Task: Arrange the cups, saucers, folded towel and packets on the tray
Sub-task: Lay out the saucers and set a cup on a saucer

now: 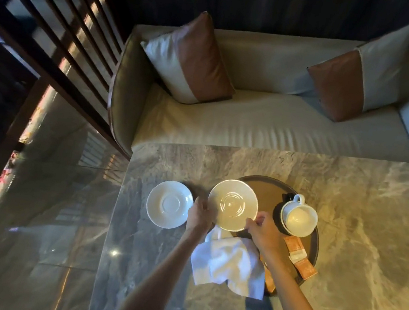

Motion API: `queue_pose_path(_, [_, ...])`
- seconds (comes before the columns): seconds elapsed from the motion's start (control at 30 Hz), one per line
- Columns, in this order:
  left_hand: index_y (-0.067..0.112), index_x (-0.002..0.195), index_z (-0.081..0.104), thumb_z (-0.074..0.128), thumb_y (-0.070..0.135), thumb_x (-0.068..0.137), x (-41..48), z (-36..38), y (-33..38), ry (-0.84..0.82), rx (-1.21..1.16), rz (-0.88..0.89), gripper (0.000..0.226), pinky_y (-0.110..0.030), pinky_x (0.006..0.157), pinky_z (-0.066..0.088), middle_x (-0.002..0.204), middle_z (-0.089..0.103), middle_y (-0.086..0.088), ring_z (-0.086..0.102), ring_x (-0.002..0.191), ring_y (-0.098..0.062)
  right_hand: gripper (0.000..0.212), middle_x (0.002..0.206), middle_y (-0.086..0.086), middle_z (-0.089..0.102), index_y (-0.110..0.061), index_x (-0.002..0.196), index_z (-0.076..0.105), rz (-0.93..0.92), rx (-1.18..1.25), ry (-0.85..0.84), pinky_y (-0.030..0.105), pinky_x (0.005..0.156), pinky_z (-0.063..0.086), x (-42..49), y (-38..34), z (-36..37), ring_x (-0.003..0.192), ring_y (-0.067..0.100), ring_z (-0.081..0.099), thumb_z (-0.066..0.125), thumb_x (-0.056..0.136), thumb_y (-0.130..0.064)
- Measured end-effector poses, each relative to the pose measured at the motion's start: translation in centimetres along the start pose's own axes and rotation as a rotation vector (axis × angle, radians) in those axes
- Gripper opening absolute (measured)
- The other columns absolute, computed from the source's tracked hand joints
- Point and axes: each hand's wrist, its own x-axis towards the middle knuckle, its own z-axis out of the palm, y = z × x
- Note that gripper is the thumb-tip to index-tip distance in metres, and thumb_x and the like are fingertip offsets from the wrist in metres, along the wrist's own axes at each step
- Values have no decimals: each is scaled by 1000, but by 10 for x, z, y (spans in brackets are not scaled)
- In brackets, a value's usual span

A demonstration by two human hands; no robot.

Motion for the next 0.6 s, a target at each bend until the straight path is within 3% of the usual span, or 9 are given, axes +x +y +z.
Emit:
queue_pose_path(0.03, [7, 91, 54, 54, 9, 89, -4, -12, -10, -6, -49, -22, 2, -46, 72, 56, 80, 62, -9, 62, 78, -31, 13, 90, 19, 69, -9, 97, 55, -6, 30, -15, 45, 78, 53, -9, -3, 8, 84, 34, 67, 64, 88, -11])
queue_pose_path(0.1, [7, 90, 50, 51, -2, 86, -15, -37, -34, -44, -156, -102, 9, -52, 69, 60, 72, 56, -6, 64, 71, -30, 12, 90, 22, 68, -10, 97, 55, -7, 73, -52, 46, 80, 55, -31, -7, 27, 84, 36, 68, 64, 90, -6])
queue_pose_path(0.17, [4, 92, 52, 51, -4, 80, -29, -62, -64, -78, -192, -167, 15, -54, 68, 61, 74, 59, -6, 65, 66, -28, 15, 88, 22, 69, -14, 92, 55, -11, 73, -82, 39, 75, 54, -56, -6, 52, 86, 37, 68, 65, 89, -3])
queue_pose_path(0.27, [4, 88, 58, 53, 5, 67, -47, -91, -116, -56, -165, -209, 22, -52, 67, 62, 81, 68, -14, 71, 78, -33, 15, 83, 11, 70, -13, 91, 58, 5, 15, -132, 29, 70, 50, -89, 5, 94, 88, 32, 69, 67, 86, -2])
queue_pose_path(0.43, [1, 96, 54, 56, -4, 83, -68, -111, -188, -63, -148, -264, 13, -55, 79, 59, 95, 62, -9, 63, 96, -34, 16, 91, 0, 67, -14, 98, 61, 50, -97, -186, 27, 79, 42, -130, 36, 145, 93, 22, 64, 73, 86, -14])
queue_pose_path(0.6, [6, 101, 51, 53, 0, 88, -78, -114, -213, -133, -99, -248, 14, -49, 80, 58, 99, 58, -6, 60, 92, -28, 26, 104, 5, 69, -9, 110, 64, 119, -139, -116, 33, 88, 50, -148, 51, 162, 97, 21, 63, 73, 88, -18])
